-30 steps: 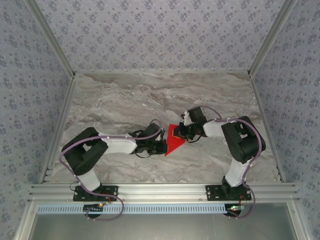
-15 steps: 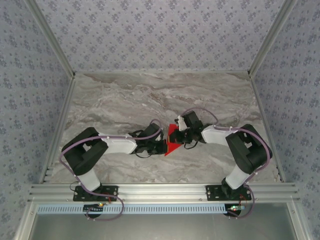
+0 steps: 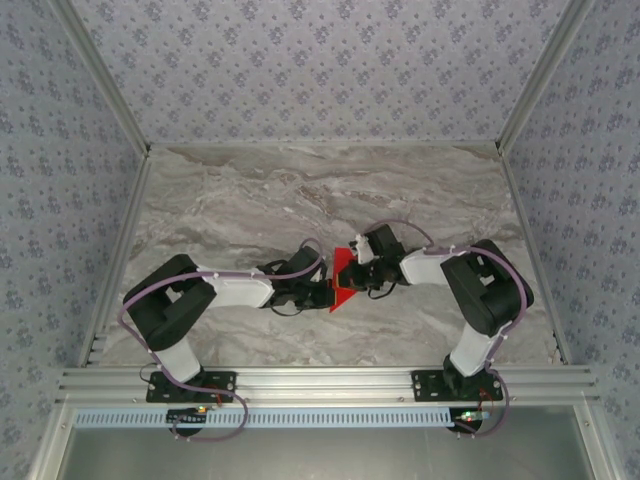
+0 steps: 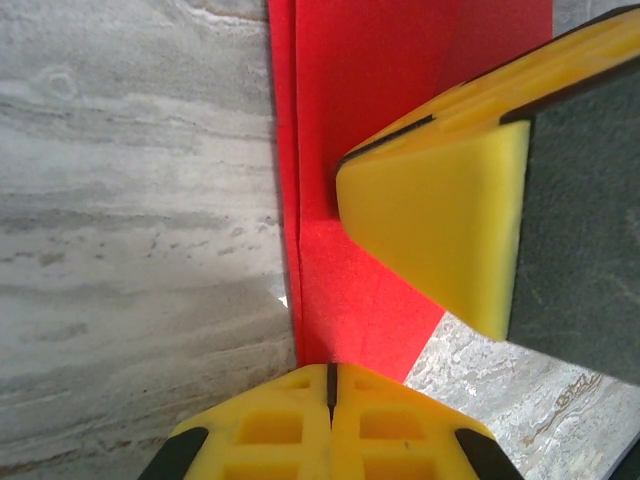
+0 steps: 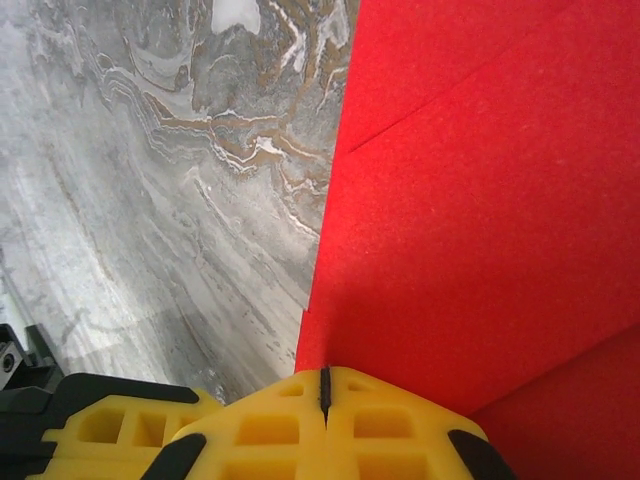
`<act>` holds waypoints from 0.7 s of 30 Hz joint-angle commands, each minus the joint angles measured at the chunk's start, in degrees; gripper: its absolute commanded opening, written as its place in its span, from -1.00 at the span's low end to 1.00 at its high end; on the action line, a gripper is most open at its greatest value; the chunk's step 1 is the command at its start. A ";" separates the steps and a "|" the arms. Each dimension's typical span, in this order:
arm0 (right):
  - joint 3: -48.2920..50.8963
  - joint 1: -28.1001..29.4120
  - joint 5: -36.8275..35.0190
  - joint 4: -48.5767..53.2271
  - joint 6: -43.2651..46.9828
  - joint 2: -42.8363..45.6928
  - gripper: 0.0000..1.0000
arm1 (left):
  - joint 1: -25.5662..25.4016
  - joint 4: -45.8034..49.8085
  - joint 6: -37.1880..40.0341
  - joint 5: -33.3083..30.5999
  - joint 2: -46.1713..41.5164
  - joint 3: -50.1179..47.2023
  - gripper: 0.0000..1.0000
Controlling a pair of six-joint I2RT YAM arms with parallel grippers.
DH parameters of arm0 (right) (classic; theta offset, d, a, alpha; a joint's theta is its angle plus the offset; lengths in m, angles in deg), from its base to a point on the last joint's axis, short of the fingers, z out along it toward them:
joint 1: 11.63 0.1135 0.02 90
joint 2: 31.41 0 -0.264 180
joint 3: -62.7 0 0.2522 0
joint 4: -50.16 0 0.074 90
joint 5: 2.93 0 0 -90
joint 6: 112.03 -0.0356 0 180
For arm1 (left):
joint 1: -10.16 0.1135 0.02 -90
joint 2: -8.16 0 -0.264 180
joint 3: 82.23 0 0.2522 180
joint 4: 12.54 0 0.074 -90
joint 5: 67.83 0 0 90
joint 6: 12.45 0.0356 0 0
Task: Fold a paper plane with a square sheet of paper (pick it up from the middle)
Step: Fourth fold the wing at the center of the table.
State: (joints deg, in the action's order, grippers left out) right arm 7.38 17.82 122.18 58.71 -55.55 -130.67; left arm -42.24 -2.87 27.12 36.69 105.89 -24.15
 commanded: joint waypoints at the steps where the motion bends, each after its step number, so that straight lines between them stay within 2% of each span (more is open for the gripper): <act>1: -0.18 -5.25 -3.80 0.42 1.71 -2.68 -0.92 | -0.63 11.03 -0.03 0.13 2.23 -2.17 -1.00; 9: -4.66 -13.97 -4.69 -1.53 0.37 -4.61 -0.92 | -1.04 11.27 -1.05 0.31 1.72 -7.31 -1.00; 14: -10.43 -17.52 -6.96 4.05 -0.03 -5.59 -0.92 | -1.04 10.87 -0.06 0.21 1.24 -5.80 -1.00; 20: -9.25 -17.73 -8.88 7.64 -2.07 0.55 -0.86 | -0.71 8.85 0.18 0.10 -0.71 -2.60 -1.00; 21: -8.17 -17.40 -8.52 7.62 -3.13 2.15 -0.81 | -0.48 8.52 0.24 0.06 -1.40 -1.71 -0.92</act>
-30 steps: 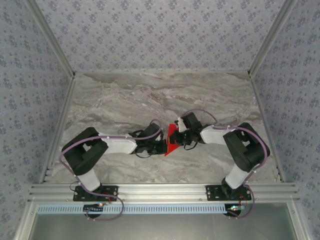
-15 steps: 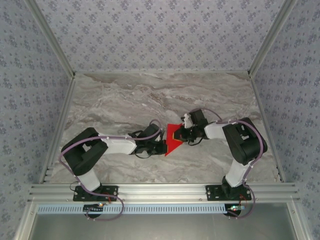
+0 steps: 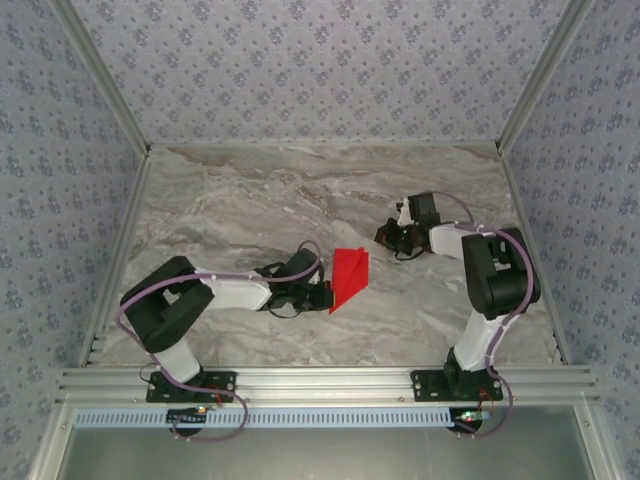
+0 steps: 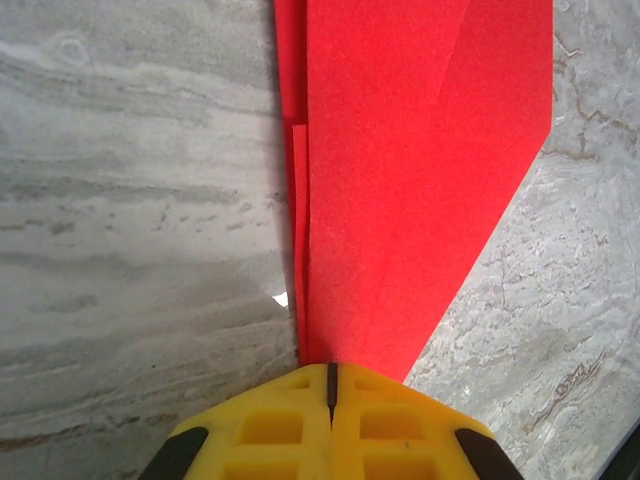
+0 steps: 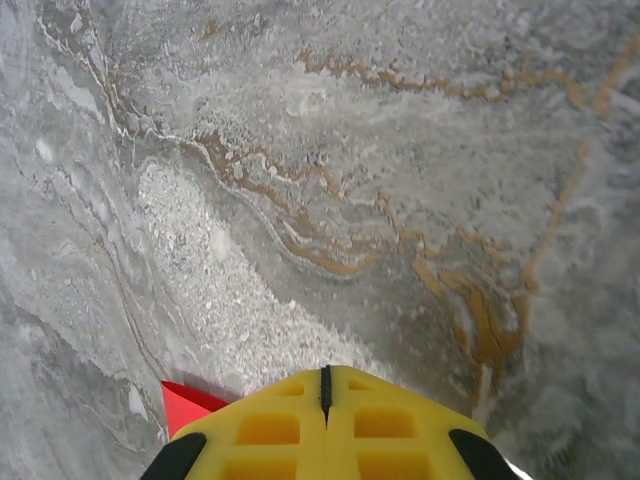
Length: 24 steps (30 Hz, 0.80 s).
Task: Fold a paper plane with a square sheet of paper (pick it up from the middle)
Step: Fourth fold the wing at the center of the table.
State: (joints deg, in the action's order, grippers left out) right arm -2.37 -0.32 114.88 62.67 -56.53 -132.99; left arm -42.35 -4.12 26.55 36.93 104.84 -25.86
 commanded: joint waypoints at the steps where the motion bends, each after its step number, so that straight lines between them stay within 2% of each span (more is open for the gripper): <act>1: 2.79 1.25 -0.81 3.36 -2.98 5.85 -0.74 | -0.11 9.45 0.75 -0.20 -0.87 0.75 -0.86; 3: 5.91 2.35 0.42 2.13 -4.81 8.97 -0.48 | 0.67 8.71 0.64 -0.17 -2.67 2.52 -0.67; 6: 9.96 4.16 2.48 0.02 -7.56 12.51 -0.20 | 1.95 8.79 0.72 -1.55 -5.46 4.51 -0.35; 10: 12.69 7.28 2.81 -1.51 -10.86 14.95 0.01 | 4.23 12.13 1.30 -6.33 -9.68 5.46 0.09; 14: 12.73 11.03 0.96 -1.85 -13.30 14.19 0.06 | 7.07 16.93 1.87 -13.26 -14.11 5.13 0.46; 18: 11.80 13.53 -0.44 -3.22 -14.87 11.50 0.03 | 9.52 18.73 1.39 -17.35 -17.67 3.76 0.65; 22: 10.57 14.53 0.38 -4.91 -15.48 8.39 -0.05 | 11.05 20.49 0.26 -18.19 -19.43 3.03 0.78; 24: 9.83 14.90 1.18 -5.29 -15.49 6.90 -0.10 | 13.05 22.06 -0.72 -14.76 -19.19 3.35 0.81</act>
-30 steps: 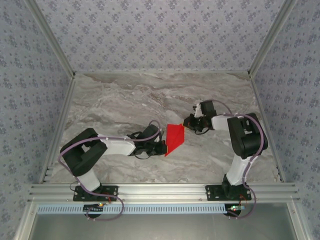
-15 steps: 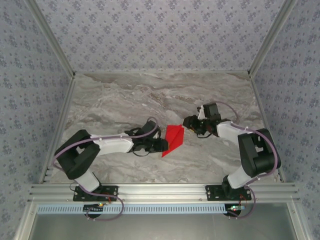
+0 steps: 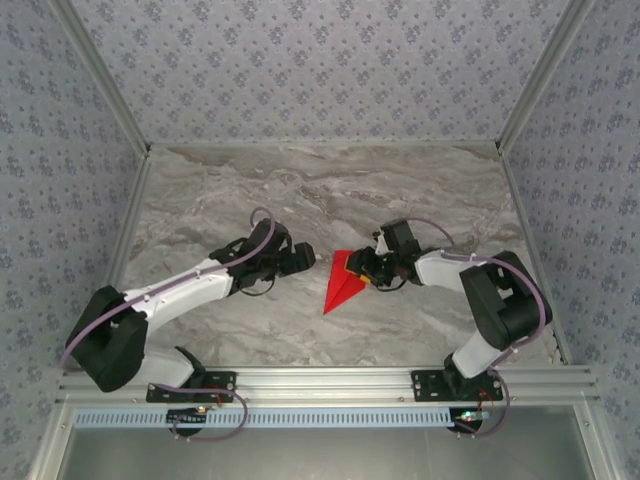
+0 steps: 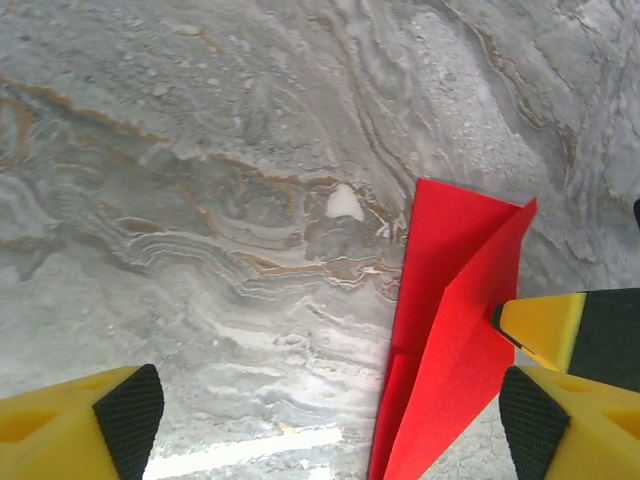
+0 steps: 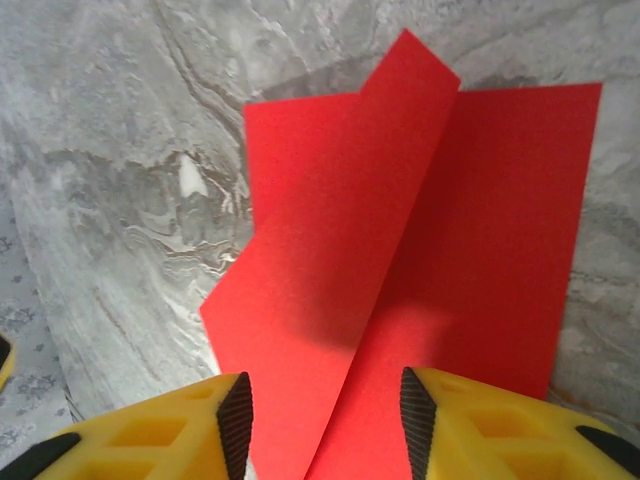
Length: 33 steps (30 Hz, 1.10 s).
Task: Fold a paper plane with a square sheet of paper (pick it up from the middle)
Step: Fourth fold the wing at the center of the table, then pick up the paper from the center of the table.
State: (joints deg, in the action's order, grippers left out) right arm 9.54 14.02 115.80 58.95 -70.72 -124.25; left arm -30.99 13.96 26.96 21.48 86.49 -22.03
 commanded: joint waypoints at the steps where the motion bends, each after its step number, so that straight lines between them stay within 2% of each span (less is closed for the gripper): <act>1: -2.16 0.74 0.49 -2.01 -1.33 -2.23 -0.13 | 2.27 3.82 -1.33 2.00 -0.67 -0.76 0.82; 14: -1.65 2.99 2.26 -8.56 -3.27 -5.51 -0.44 | 5.48 0.73 -2.78 7.99 -1.67 -3.44 0.84; 20: -0.85 2.57 1.42 -11.43 -4.71 -5.40 -0.71 | 7.27 -3.33 -3.86 14.82 -3.22 -5.69 0.84; 23: -0.92 1.18 3.30 -14.14 -5.69 -3.48 -0.79 | 8.11 -6.06 -4.66 18.89 -4.43 -6.77 0.84; 29: -2.93 -3.06 11.23 -23.58 -12.11 0.81 -0.80 | 9.63 -15.40 -8.11 29.79 -6.34 -8.82 0.86; 33: -7.14 -3.76 14.75 -25.31 -14.90 1.52 -0.80 | 9.76 -22.92 -12.56 35.60 -5.65 -9.10 0.89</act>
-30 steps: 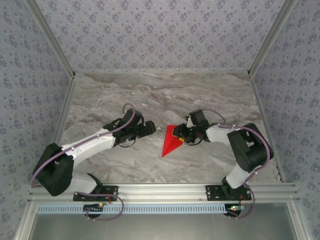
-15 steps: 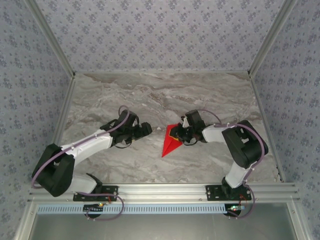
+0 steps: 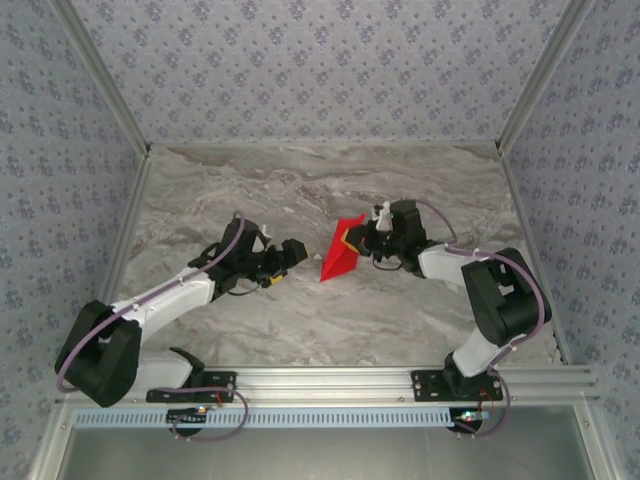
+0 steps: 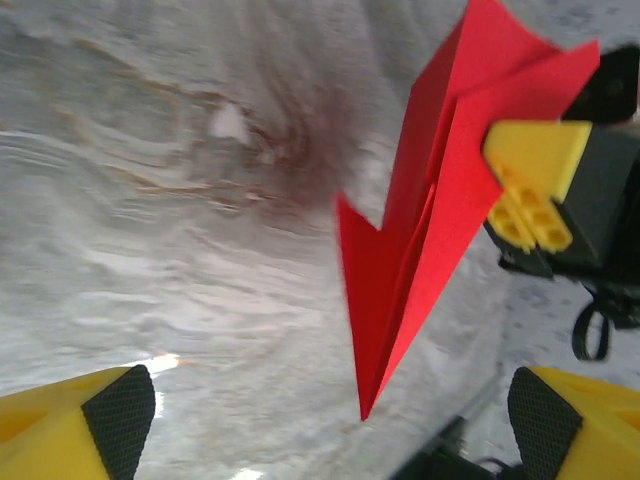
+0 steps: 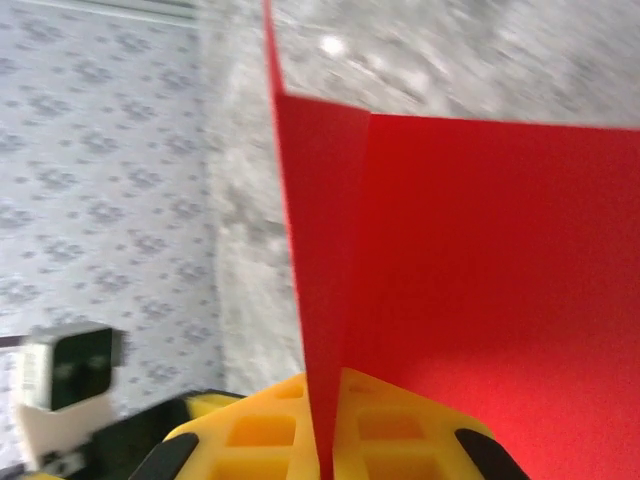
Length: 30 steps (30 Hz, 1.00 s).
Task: Fold a paper plane with a square sheet of paper (pick it up from the middle)
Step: Pick up the paper from the center of the table, then turn over the paper at the center of the table.
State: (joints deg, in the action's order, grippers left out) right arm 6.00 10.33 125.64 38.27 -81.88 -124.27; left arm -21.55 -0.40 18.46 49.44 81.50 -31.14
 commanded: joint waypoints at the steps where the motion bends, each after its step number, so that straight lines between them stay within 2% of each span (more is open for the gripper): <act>1: -4.41 -0.04 5.47 -5.10 -4.42 1.43 -0.80 | 0.28 -10.55 -5.17 8.60 -0.50 -0.13 0.89; 9: -8.09 1.12 8.24 -13.78 -14.05 -0.61 -0.78 | 0.17 -28.18 -13.41 14.36 3.41 -1.55 0.94; 18: -9.14 3.09 10.20 -15.23 -16.97 -1.21 -0.75 | 0.42 -35.05 -15.86 13.93 3.61 -0.25 0.86; 22: -9.29 3.93 10.89 -15.23 -17.13 -0.90 -0.74 | 0.36 -36.38 -16.75 13.38 2.87 -0.23 0.68; 26: -9.22 4.28 11.18 -15.12 -17.07 -0.99 -0.74 | 0.41 -33.42 -15.08 11.57 1.74 -0.27 0.28; 30: -9.05 4.25 11.63 -14.73 -16.85 -0.84 -0.73 | 0.48 -31.19 -13.75 10.90 0.87 -0.42 -0.01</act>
State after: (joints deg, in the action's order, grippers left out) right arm -1.58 14.35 135.60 24.59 -98.15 -125.36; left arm -21.44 -32.21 3.01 61.17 84.30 -32.43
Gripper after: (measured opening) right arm 0.134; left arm 0.515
